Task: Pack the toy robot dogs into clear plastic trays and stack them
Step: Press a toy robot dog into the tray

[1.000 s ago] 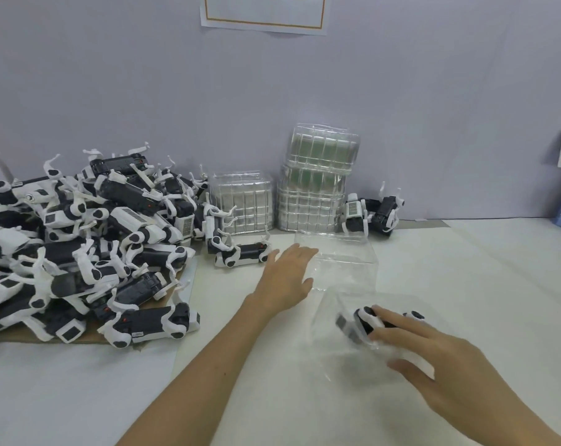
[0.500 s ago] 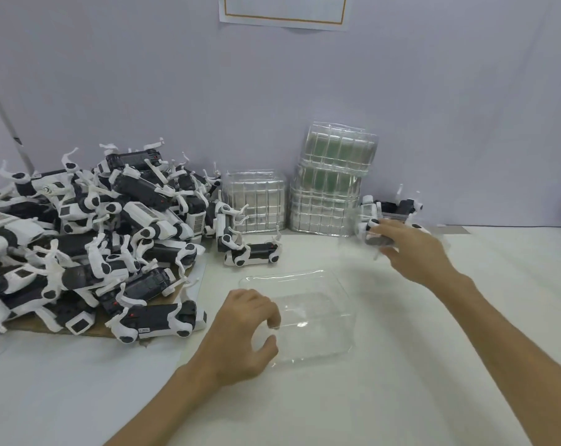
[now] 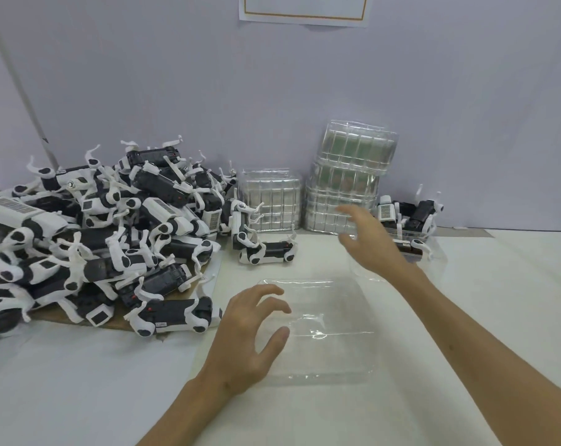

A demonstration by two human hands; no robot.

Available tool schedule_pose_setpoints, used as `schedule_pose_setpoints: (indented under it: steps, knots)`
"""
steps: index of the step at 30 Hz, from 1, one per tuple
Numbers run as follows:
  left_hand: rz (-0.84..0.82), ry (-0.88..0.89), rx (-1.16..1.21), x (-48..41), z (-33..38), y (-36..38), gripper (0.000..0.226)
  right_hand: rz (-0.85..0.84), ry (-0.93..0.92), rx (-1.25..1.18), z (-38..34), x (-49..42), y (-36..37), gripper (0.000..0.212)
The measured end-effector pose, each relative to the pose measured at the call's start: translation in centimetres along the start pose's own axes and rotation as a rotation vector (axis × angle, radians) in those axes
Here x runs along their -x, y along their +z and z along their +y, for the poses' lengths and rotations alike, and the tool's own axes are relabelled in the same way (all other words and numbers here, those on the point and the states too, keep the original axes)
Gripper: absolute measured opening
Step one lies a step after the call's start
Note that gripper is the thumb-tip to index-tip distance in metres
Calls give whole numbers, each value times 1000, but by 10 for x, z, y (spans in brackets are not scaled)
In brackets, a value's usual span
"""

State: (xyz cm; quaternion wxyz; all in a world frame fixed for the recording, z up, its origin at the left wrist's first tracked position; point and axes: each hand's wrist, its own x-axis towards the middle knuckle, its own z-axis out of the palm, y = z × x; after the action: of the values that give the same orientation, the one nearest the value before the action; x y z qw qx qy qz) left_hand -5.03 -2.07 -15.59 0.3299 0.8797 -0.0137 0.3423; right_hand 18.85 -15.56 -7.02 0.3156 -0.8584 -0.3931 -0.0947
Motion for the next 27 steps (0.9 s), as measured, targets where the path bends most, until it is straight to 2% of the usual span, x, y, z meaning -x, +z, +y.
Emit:
schedule_pose_setpoints:
  steps: [4,8,10,13,15,16,18,20,24,27]
  knots:
    - [-25,-60,54,1,-4,-2,25,-80,-76,-15,-42,-31,22,48]
    - [-35,-83,80,2,-5,-1,21,-221,-78,100,-59,-70,43,59]
    - [-39,-85,76,1,-7,0,20,-295,-71,76,-63,-89,52,65]
    - [-42,-75,76,-1,-8,-1,22,-606,-54,81,-64,-105,72,68]
    - [-52,-68,64,-3,-8,-2,25,-758,-58,281,-64,-102,91,70]
    - [-56,-63,56,-3,-8,-2,26,-749,-90,424,-64,-98,101,71]
    - [-59,-53,49,-3,-6,-1,27,-595,-229,686,-63,-89,117,67]
    - [-62,-46,51,-2,-5,0,27,-482,-334,784,-64,-85,120,57]
    - [-65,-55,76,-2,-4,-4,27,-502,-270,682,-65,-79,93,48]
    - [-76,-55,71,-2,-4,-5,28,-427,-206,482,-65,-68,67,67]
